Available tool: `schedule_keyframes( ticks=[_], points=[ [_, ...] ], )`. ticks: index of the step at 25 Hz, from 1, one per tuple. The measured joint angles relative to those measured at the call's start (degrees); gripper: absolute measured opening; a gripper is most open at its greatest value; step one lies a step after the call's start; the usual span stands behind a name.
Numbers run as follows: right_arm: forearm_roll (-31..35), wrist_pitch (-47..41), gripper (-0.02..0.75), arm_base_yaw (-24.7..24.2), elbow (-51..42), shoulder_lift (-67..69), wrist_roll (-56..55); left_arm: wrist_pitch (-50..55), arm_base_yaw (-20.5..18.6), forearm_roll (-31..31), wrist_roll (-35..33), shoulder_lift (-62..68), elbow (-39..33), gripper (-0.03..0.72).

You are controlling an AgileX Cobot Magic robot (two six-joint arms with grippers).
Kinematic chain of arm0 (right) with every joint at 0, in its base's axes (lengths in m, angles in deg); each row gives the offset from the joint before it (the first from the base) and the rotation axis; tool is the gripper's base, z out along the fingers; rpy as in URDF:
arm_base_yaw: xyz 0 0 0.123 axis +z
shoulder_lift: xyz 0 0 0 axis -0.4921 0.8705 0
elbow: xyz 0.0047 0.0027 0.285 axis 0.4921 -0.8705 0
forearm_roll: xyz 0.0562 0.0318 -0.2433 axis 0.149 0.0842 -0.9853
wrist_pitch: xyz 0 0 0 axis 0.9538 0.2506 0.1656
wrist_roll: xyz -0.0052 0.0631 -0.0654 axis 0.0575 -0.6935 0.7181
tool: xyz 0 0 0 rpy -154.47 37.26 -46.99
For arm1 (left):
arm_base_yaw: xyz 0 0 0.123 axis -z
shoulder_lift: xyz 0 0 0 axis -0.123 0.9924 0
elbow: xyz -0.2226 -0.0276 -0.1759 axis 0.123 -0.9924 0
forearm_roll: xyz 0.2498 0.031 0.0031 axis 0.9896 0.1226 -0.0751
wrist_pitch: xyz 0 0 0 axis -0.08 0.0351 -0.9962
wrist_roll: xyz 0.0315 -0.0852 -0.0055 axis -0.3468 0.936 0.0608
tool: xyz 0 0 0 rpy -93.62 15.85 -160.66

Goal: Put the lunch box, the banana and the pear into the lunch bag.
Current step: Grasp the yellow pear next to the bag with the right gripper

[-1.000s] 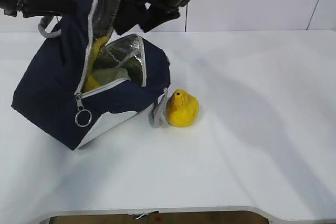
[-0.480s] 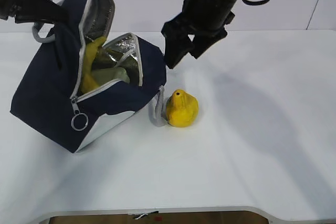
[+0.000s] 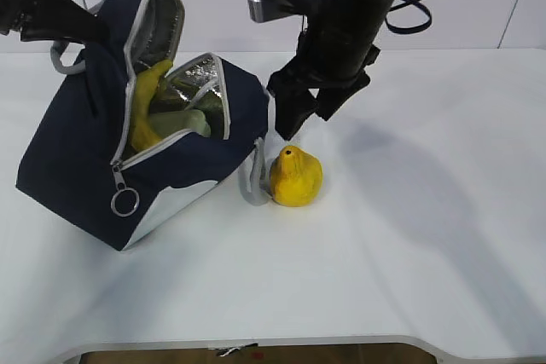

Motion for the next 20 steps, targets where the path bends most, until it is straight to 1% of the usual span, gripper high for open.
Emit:
schedule_keyframes(
  ticks=[9, 20],
  points=[
    [0.0, 0.1, 0.574, 1.7, 0.0, 2.7, 0.0, 0.1, 0.0, 1.4, 0.0, 0.0, 0.0, 0.023],
    [-0.3, 0.7, 0.573, 1.8, 0.0, 6.9, 0.0, 0.2, 0.0, 1.7, 0.0, 0.0, 0.0, 0.023]
  ],
)
